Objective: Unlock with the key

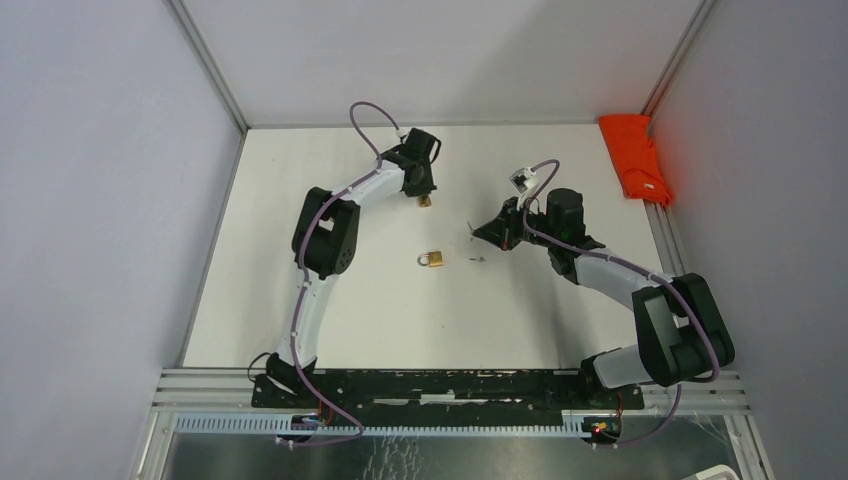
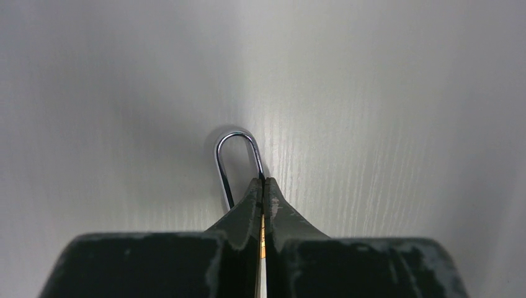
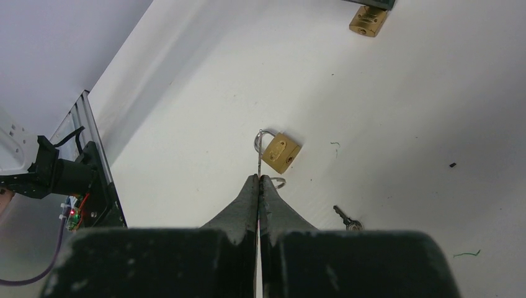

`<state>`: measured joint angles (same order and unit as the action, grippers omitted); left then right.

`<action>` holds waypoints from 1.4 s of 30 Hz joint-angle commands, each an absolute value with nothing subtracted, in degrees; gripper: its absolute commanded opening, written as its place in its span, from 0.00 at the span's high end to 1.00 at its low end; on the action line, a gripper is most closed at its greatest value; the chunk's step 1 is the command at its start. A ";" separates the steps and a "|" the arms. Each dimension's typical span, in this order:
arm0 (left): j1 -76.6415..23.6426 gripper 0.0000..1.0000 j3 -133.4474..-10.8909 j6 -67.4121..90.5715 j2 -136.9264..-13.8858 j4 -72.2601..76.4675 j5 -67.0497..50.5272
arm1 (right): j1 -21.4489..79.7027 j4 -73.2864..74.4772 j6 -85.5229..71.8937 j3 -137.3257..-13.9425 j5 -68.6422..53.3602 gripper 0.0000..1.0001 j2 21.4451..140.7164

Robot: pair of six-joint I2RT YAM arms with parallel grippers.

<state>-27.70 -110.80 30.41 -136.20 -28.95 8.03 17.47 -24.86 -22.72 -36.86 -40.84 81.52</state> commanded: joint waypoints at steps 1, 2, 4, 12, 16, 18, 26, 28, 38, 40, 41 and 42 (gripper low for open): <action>-27.74 0.98 -105.66 32.43 -135.86 -34.23 11.07 | 17.09 -28.12 -23.04 -36.74 -41.75 1.00 80.59; -27.71 0.98 -105.57 32.57 -134.94 -34.11 11.28 | 17.07 -28.20 -23.14 -36.74 -41.75 1.00 80.68; -27.58 0.98 -105.56 32.96 -133.46 -34.11 11.39 | 17.09 -28.45 -23.33 -36.74 -41.88 1.00 81.11; -27.04 0.98 -102.61 33.93 -125.34 -31.96 7.60 | 17.08 -34.14 -27.91 -35.90 -44.30 1.00 84.29; -26.56 0.98 -101.65 33.84 -120.98 -30.81 6.67 | 17.14 -37.93 -30.83 -35.50 -45.68 1.00 85.56; -26.21 0.98 -101.60 33.84 -119.44 -30.68 6.04 | 17.13 -38.16 -31.07 -35.59 -45.86 1.00 85.99; -25.62 0.98 -104.17 30.96 -121.29 -34.72 6.65 | 17.31 -38.46 -31.54 -35.59 -46.32 1.00 86.41; -25.58 0.88 -105.59 29.91 -123.06 -37.63 8.23 | 17.31 -38.12 -31.43 -35.60 -46.45 1.00 86.24; -26.68 0.49 -103.93 27.96 -125.21 -40.28 8.10 | 17.31 -37.42 -31.50 -34.83 -46.36 1.00 85.65; -27.12 0.49 -104.79 27.87 -126.43 -40.53 7.68 | 17.30 -38.04 -31.82 -34.65 -46.57 1.00 85.58; -27.34 0.49 -105.15 27.97 -126.81 -40.96 7.73 | 17.30 -37.93 -31.85 -34.63 -46.66 1.00 85.52; -27.64 0.48 -105.62 28.11 -127.16 -41.14 7.90 | 17.32 -37.91 -31.86 -34.55 -46.67 1.00 85.39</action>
